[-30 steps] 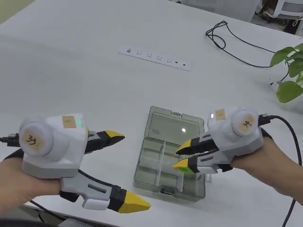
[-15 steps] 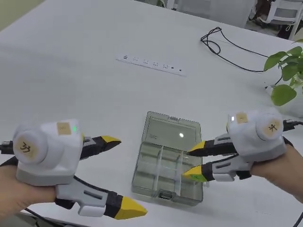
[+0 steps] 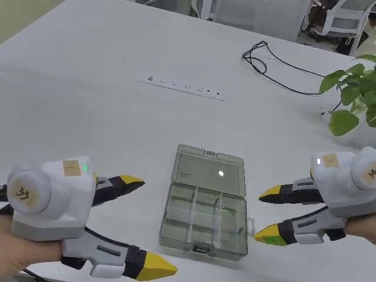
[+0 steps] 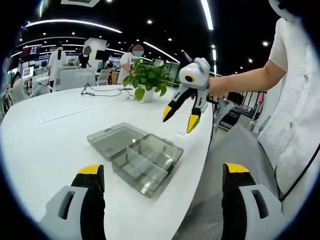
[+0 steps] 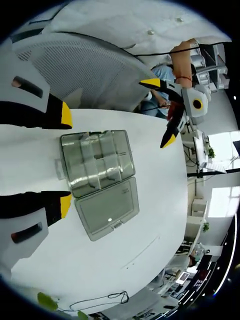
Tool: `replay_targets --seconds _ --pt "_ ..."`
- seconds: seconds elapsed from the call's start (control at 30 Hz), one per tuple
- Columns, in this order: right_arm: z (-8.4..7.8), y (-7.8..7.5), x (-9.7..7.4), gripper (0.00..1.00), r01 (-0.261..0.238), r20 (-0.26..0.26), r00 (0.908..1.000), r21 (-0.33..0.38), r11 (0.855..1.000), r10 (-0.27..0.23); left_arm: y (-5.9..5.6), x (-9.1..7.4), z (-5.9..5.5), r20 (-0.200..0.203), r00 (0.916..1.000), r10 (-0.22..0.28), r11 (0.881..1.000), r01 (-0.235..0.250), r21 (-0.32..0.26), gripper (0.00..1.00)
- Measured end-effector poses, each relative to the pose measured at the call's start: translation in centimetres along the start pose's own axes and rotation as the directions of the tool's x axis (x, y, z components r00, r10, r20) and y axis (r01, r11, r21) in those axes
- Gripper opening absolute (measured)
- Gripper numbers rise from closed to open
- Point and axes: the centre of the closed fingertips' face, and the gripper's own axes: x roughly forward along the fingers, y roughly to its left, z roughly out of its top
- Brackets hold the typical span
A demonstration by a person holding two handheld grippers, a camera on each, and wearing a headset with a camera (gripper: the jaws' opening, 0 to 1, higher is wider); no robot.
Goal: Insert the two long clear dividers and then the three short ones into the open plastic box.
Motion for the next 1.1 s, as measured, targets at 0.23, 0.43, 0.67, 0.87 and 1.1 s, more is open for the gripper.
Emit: replay_targets --seconds 0.23,0.43,0.67,0.87,1.1 --pt "-2.6 -0.3 -1.2 0.54 0.007 -0.048 0.9988 0.011 1.000 -0.006 0.0 0.0 0.0 -0.002 1.0000 -0.001 1.000 0.001 0.002 1.00" --pt "-6.1 -0.8 -2.2 0.56 0.013 -0.122 0.9925 0.013 1.000 -0.011 0.1 -0.1 0.0 -0.004 1.0000 -0.001 1.000 0.001 0.000 1.00" --pt "-9.9 -1.5 -3.1 0.58 0.013 -0.198 0.9802 0.026 1.000 -0.008 0.3 -0.1 -0.1 -0.006 1.0000 0.001 1.000 -0.001 -0.004 1.00" --pt "-12.9 -2.0 -3.4 0.58 0.004 -0.275 0.9613 0.002 1.000 -0.003 0.4 -0.2 -0.3 -0.010 0.9999 0.002 1.000 -0.002 -0.012 1.00" --pt "-16.4 -3.1 -3.2 0.56 0.001 -0.381 0.9243 -0.074 0.997 -0.029 0.5 -0.3 -0.3 -0.011 0.9999 0.007 1.000 -0.007 -0.016 1.00"
